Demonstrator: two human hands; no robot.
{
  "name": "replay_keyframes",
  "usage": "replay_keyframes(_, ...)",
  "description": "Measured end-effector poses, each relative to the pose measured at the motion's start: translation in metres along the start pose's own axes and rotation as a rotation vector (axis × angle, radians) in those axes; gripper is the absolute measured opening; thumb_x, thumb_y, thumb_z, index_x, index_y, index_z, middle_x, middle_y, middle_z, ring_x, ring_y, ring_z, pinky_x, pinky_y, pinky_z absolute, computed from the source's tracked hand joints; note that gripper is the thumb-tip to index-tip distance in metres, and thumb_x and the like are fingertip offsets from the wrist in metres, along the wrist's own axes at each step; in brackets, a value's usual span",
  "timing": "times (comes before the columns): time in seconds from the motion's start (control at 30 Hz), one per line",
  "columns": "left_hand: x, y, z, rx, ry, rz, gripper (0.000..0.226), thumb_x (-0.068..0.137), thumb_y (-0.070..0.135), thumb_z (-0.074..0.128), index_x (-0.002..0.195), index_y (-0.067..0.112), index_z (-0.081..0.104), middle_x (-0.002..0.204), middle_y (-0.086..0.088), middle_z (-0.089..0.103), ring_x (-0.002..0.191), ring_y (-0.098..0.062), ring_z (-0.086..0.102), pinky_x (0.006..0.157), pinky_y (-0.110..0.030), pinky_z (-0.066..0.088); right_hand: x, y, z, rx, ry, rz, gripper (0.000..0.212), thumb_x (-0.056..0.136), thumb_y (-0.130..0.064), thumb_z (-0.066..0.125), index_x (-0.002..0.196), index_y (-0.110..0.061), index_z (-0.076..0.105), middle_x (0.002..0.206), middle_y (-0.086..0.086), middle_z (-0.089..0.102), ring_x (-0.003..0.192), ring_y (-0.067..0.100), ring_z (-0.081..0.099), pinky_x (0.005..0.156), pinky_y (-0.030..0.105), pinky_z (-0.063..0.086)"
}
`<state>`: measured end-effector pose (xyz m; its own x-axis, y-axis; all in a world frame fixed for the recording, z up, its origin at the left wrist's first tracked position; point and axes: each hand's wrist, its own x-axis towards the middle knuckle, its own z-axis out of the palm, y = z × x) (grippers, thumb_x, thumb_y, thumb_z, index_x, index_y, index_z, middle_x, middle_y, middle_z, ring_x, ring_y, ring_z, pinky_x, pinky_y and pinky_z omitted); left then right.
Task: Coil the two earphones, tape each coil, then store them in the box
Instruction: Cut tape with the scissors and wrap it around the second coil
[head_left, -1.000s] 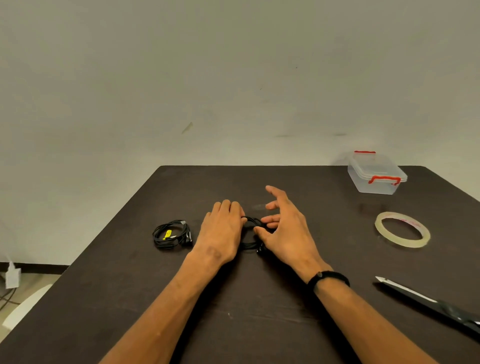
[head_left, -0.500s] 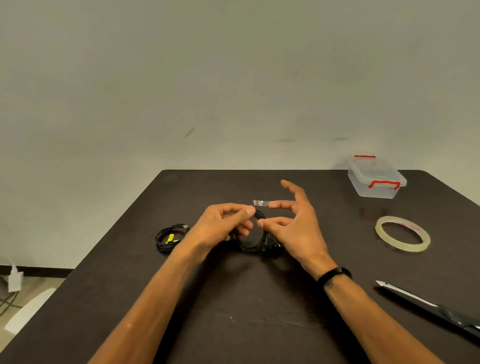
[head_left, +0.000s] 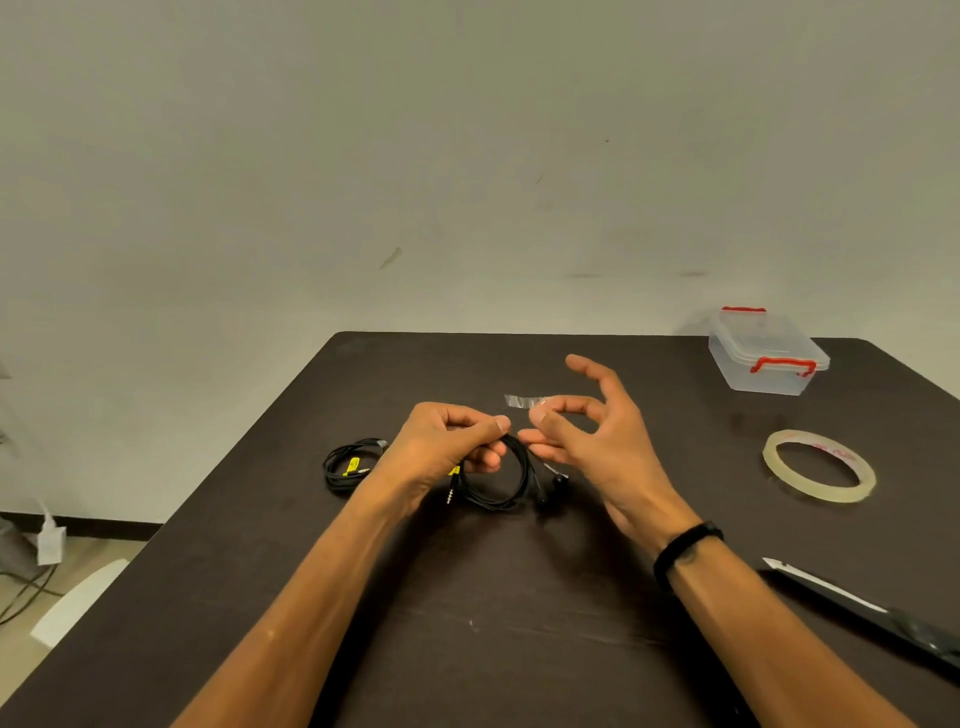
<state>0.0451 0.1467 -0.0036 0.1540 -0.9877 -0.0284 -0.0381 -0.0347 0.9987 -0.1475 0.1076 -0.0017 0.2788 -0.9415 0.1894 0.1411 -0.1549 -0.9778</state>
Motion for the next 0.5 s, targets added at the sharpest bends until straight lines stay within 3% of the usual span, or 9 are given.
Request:
replay_keyframes(0.13,0.0000,0.0000,0.0001,-0.012,0.011,-0.022,0.024,0.092,0.016,0.078,0.100,-0.006,0.077,0.077,-0.011,0.075,0.061,-0.012,0.067,0.064,-0.023,0.059,0.0047,0.0012,-0.0073,0.046,-0.015,0.027,0.054,0.092,-0.010,0.079,0.137,-0.027,0.056,0.100,0.008,0.074,0.104,0.026,0.076,0.097,0.048,0.061)
replay_keyframes(0.2,0.0000,-0.0003,0.0003,-0.006,0.009,-0.017,0.024,0.092,0.016,0.077,0.101,-0.006,0.076,0.076,-0.010,0.074,0.061,-0.011,0.067,0.063,-0.022,0.059,0.0057,0.0018,-0.0100,-0.006,-0.073,0.017,0.047,0.091,-0.010,0.079,0.130,-0.028,0.060,0.091,0.005,0.073,0.098,0.023,0.072,0.100,0.049,0.059)
replay_keyframes(0.33,0.0000,0.0011,-0.0004,-0.002,0.000,-0.009,0.024,0.093,0.017,0.077,0.102,-0.006,0.077,0.077,-0.011,0.074,0.061,-0.011,0.066,0.062,-0.021,0.057,0.0051,0.0009,-0.0108,-0.198,-0.146,-0.053,0.044,0.089,-0.016,0.082,0.124,-0.031,0.061,0.084,-0.002,0.073,0.080,0.013,0.067,0.086,0.032,0.057)
replay_keyframes(0.4,0.0001,0.0016,-0.0004,0.006,-0.009,-0.005,0.023,0.093,0.017,0.077,0.101,-0.004,0.077,0.078,-0.011,0.074,0.061,-0.011,0.065,0.063,-0.021,0.058,0.0041,0.0010,-0.0099,-0.281,-0.157,-0.097,0.047,0.088,-0.019,0.083,0.125,-0.033,0.059,0.085,-0.002,0.073,0.080,0.009,0.069,0.082,0.023,0.056)
replay_keyframes(0.5,-0.0004,0.0012,0.0002,0.018,-0.033,0.008,0.020,0.093,0.017,0.076,0.098,-0.002,0.078,0.078,-0.010,0.074,0.061,-0.011,0.065,0.065,-0.023,0.059,0.0034,0.0011,-0.0092,-0.360,-0.157,-0.156,0.051,0.087,-0.018,0.084,0.128,-0.032,0.057,0.089,0.003,0.073,0.086,0.013,0.072,0.081,0.021,0.058)
